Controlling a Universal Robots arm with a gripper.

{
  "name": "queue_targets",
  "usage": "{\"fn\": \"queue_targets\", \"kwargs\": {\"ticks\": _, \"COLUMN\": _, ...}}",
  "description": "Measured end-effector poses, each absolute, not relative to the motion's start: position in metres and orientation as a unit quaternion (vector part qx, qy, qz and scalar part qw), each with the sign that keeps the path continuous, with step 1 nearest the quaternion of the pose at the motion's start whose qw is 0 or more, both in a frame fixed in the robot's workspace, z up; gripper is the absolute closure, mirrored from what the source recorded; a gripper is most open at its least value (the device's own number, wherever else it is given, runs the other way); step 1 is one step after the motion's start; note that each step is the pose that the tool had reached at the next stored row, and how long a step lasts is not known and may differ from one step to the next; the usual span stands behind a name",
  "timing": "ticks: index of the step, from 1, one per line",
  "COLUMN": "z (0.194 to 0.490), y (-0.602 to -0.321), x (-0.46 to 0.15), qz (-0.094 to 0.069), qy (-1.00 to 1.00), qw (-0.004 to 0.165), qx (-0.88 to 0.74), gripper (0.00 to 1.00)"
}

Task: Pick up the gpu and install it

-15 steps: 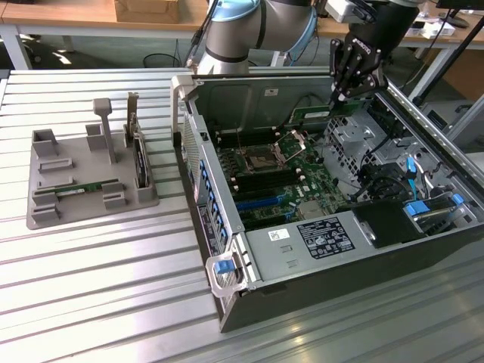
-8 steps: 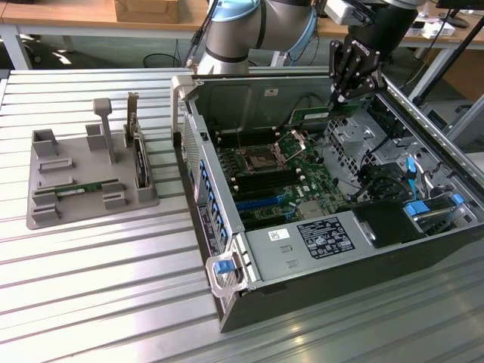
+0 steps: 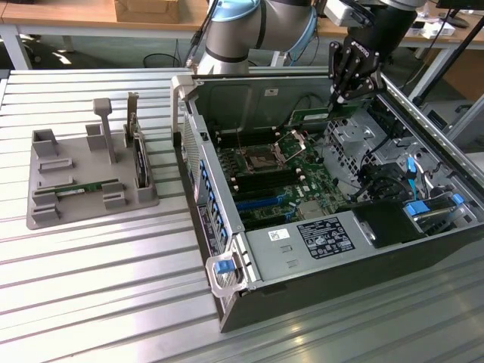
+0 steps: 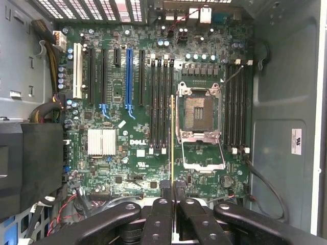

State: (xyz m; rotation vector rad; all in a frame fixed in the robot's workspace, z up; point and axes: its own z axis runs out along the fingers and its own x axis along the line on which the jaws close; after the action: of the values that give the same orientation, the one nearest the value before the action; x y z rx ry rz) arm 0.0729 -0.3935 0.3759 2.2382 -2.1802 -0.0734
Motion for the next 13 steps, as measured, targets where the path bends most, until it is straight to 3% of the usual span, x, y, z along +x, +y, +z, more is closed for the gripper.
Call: {"fn": "queue_targets", "kwargs": {"ticks": 13, "z": 0.3723, "y": -0.3935, "x": 0.0729, "qz": -0.024, "qy": -0.698, "qw": 0.008, "qx": 0.716, "gripper": 0.88}}
